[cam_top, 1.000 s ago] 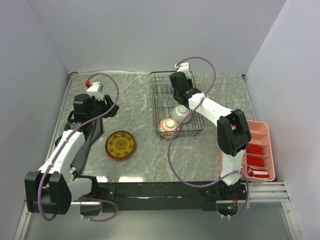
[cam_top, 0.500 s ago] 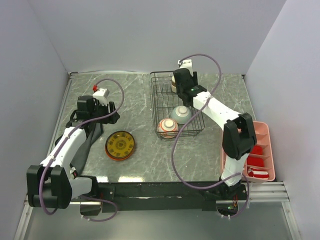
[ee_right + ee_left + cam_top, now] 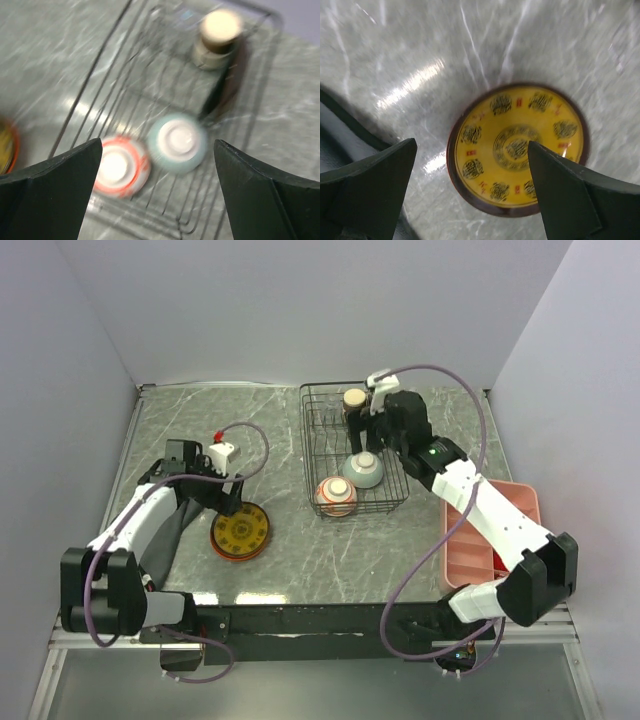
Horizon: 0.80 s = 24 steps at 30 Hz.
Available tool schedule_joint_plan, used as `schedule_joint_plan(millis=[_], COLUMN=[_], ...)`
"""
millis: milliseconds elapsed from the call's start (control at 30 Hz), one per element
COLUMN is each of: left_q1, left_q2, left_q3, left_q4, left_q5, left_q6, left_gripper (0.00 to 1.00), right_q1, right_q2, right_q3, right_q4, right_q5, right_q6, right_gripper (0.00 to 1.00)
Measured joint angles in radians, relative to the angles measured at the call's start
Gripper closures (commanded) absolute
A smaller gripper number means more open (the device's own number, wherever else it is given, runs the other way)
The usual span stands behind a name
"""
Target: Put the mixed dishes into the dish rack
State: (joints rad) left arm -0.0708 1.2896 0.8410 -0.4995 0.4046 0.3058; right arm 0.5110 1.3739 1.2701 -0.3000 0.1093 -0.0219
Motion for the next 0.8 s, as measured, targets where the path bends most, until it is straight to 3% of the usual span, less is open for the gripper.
schedule_joint_plan(millis=[267,667,767,800], left_q1=[0.0,0.023,0.023,0.023], left_q2=[0.078,0.262,0.287,0.298], left_q3=[0.001,0.051,0.077,0.091], left_q4=[-0.051,-0.107,-0.11,-0.108], left_q5=[-0.006,-0.017,-0.018,-0.018], left_q6=[0.169,0.321,0.325,0.33], left_gripper=[0.05,0.18,0.41,0.54], right_q1=[-0.009,-0.053,-0.065,-0.067], right_q2=[-0.13,-0.206,-0.206,-0.206], right_q3=[-0.133,-0.2,-0.207,-0.209], right_q4=[-0.045,-0.045,-0.041,-0.037], right_q5=[-0.233,-0.322,-0.34,-0.344], right_q6=[-0.029,-0.017,-0.004,0.0], right_gripper=[0.0,0.0,0.0,0.0])
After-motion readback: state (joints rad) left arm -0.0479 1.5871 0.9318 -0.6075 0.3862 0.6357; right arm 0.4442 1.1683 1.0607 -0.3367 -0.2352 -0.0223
